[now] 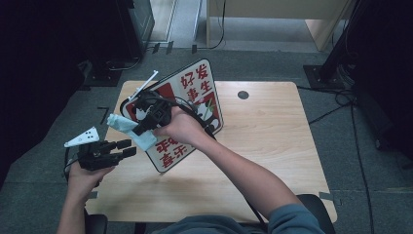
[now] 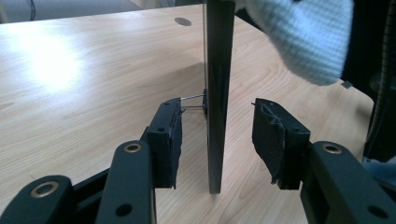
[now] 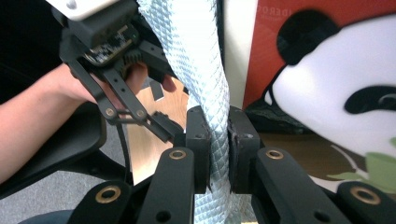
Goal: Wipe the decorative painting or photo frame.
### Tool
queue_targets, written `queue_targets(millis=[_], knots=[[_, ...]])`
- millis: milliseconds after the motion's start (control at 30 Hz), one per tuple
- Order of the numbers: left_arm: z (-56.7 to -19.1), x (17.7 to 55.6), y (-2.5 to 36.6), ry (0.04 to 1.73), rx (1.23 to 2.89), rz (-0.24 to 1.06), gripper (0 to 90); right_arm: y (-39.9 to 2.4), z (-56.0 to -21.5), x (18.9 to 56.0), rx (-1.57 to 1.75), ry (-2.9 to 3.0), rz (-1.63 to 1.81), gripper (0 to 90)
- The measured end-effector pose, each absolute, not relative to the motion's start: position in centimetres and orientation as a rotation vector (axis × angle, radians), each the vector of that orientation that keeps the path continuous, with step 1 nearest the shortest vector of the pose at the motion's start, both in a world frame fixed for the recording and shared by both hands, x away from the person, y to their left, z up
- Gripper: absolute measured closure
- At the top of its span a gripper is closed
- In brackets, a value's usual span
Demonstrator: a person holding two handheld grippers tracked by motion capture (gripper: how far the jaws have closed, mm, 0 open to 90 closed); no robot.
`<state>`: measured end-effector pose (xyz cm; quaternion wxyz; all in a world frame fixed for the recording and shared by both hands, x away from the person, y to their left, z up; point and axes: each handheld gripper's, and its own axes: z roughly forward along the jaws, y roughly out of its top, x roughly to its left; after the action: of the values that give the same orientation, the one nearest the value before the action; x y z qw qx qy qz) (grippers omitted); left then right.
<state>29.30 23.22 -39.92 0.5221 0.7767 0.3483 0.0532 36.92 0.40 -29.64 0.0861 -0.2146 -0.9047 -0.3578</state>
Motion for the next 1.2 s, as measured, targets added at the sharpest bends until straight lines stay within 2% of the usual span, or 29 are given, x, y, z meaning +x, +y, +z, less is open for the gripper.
queue_targets(millis=[600, 1200], knots=[[-39.8, 30.1, 21.1, 0.86, 1.825, 0.168, 63.5, 0.1, -26.5, 37.4, -0.631, -2.719, -1.13, 81.7], [-39.9, 30.5, 20.4, 0.88, 1.844, 0.158, 77.6, 0.0, -20.8, 39.5, -0.648, -2.788, -1.275, 81.4]])
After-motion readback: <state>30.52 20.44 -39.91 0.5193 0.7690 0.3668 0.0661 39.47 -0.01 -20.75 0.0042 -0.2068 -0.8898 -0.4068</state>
